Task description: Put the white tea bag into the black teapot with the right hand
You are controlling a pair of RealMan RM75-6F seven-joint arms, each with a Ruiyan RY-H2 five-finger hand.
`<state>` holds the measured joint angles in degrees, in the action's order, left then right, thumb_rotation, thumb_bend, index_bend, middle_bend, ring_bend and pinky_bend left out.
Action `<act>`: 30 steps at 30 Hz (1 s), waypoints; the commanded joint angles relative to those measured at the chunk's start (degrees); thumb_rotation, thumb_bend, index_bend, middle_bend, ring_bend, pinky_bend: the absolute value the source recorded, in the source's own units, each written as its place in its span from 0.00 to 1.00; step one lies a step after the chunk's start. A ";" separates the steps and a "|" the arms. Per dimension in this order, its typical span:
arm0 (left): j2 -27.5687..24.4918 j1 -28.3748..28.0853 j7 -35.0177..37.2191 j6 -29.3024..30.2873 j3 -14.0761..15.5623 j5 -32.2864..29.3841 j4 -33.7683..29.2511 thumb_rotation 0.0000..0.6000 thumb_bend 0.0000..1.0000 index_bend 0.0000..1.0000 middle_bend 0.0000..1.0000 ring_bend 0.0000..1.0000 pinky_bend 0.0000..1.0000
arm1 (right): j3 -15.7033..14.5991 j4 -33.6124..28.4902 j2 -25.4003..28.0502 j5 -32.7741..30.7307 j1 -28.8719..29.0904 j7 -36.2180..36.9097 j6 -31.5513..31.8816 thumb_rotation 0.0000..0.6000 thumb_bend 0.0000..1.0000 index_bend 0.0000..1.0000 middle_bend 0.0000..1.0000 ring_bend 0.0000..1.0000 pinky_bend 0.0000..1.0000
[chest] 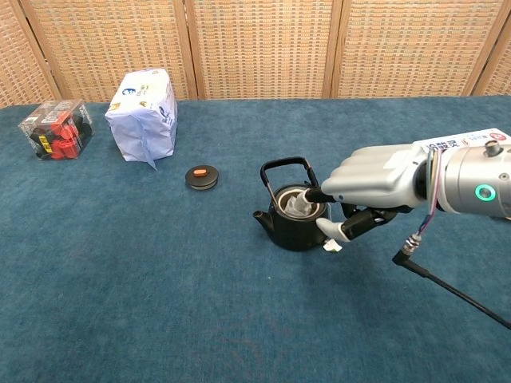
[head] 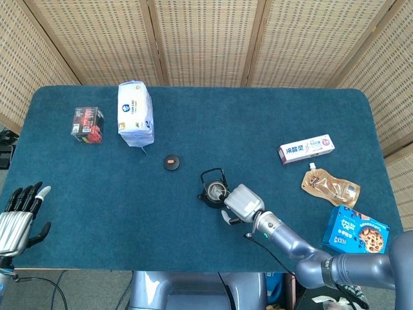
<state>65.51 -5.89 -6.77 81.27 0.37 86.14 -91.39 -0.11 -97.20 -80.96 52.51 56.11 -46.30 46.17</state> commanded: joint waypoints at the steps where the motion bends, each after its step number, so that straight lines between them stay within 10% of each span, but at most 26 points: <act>1: 0.05 0.01 0.14 -0.03 0.02 -0.01 0.15 1.00 0.41 0.00 0.00 0.00 0.00 | -0.29 0.34 -0.65 -0.90 0.60 -0.73 0.19 0.00 0.76 0.12 0.89 0.92 1.00; 19: 0.03 0.25 0.88 0.47 0.09 0.24 0.32 1.00 0.41 0.00 0.00 0.00 0.00 | -0.66 -6.25 3.76 0.79 0.25 -0.54 6.32 0.02 0.76 0.12 0.88 0.92 1.00; 30: -0.40 0.81 0.77 1.02 0.25 0.05 -0.31 1.00 0.41 0.00 0.00 0.00 0.00 | 0.03 -9.35 7.40 13.07 -7.65 9.48 17.51 0.19 0.76 0.12 0.78 0.86 1.00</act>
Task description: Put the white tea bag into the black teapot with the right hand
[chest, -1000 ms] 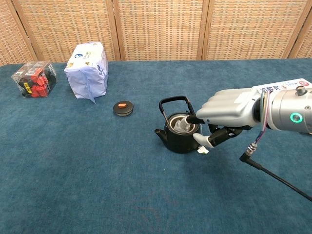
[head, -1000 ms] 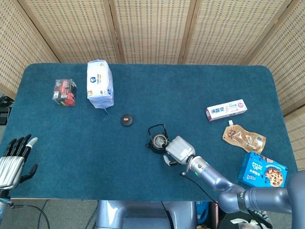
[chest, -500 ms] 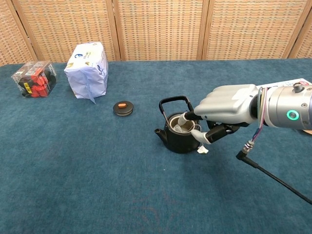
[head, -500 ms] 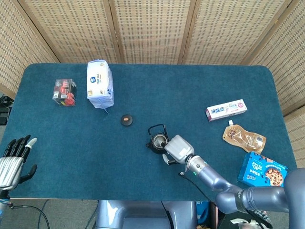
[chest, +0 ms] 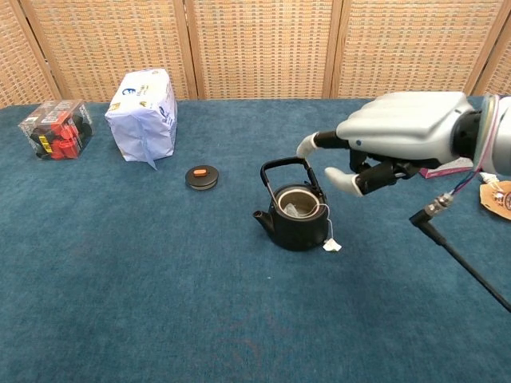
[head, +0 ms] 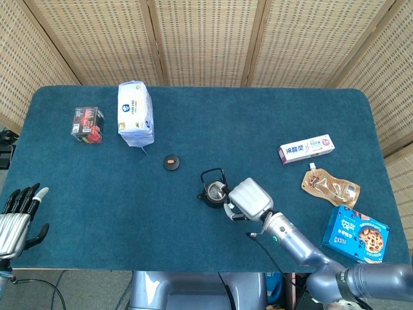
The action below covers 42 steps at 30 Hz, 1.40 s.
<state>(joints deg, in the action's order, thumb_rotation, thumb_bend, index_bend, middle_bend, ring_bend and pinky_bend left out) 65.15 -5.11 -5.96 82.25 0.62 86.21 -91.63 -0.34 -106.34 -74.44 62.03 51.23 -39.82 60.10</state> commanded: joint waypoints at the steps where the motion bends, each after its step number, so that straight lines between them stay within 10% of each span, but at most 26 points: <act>1: -0.06 0.04 -0.06 0.05 0.00 -0.01 -0.14 1.00 0.41 0.00 0.00 0.00 0.00 | 0.32 -0.14 0.95 4.15 -3.28 3.44 4.36 0.23 0.76 0.12 0.76 0.84 0.99; 22: 1.22 0.85 -0.85 0.97 -0.06 -0.45 -0.63 1.00 0.41 0.00 0.00 0.00 0.00 | 0.77 4.90 -0.08 13.09 -19.78 14.63 22.70 0.29 0.66 0.12 0.18 0.16 0.34; 42: 1.90 1.20 0.53 4.51 0.89 5.57 0.23 1.00 0.41 0.00 0.00 0.00 0.00 | -1.03 11.70 -1.33 17.70 -33.04 20.13 30.74 0.29 0.65 0.12 0.16 0.13 0.29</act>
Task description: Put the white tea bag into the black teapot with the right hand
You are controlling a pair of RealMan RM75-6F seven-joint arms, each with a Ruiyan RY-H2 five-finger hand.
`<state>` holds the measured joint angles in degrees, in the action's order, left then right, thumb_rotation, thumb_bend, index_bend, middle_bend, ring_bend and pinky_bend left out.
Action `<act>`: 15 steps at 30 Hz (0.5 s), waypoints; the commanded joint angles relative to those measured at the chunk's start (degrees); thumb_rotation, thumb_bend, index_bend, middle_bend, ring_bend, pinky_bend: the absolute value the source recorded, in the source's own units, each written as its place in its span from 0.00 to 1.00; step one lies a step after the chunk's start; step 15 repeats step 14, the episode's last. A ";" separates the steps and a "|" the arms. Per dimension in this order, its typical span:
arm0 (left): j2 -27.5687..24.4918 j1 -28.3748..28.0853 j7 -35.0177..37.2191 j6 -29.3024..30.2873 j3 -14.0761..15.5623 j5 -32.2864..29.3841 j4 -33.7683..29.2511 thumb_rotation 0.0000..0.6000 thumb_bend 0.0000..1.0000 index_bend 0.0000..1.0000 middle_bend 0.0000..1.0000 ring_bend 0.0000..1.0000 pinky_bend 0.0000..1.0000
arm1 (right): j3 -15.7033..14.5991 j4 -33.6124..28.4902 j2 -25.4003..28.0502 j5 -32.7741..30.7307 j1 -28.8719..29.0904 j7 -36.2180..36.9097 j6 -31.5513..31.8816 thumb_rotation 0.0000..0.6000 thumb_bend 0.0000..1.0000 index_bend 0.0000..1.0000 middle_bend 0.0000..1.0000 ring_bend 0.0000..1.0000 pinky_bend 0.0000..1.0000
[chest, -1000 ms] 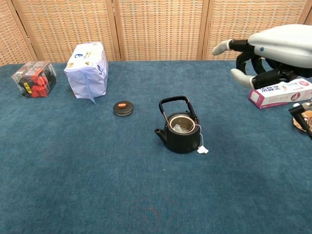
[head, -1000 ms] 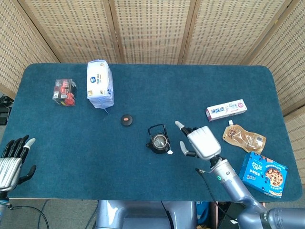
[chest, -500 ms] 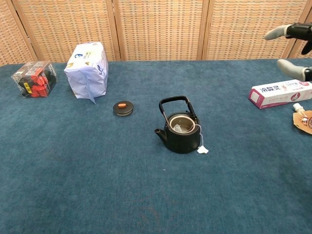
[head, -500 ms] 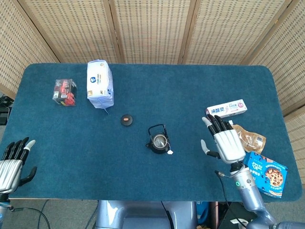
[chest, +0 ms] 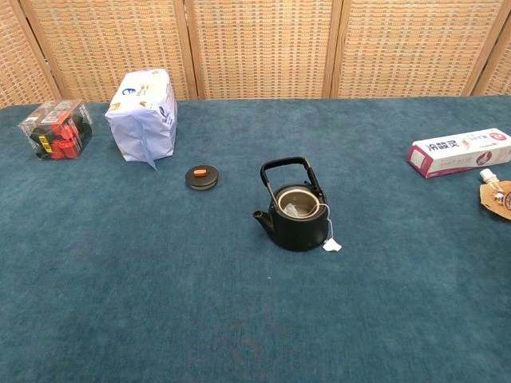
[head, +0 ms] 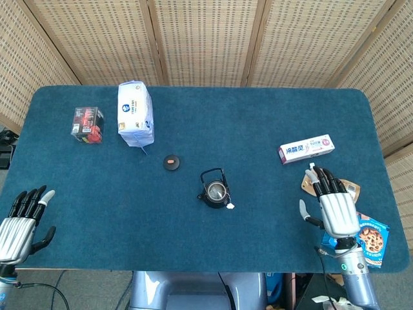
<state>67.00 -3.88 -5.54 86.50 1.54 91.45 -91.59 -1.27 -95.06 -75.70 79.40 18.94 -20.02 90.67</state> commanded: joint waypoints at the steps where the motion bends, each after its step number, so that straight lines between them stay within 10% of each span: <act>1: 0.08 -0.03 0.16 0.42 -0.05 0.52 0.27 1.00 0.41 0.00 0.00 0.00 0.00 | -0.08 0.57 -0.06 0.46 -1.09 0.41 0.18 0.29 0.65 0.12 0.16 0.13 0.28; 15: 0.18 -0.18 0.27 0.77 -0.17 1.23 0.49 1.00 0.41 0.00 0.00 0.00 0.00 | 1.48 2.62 -1.63 2.80 -3.62 -2.59 0.86 0.28 0.62 0.12 0.15 0.10 0.24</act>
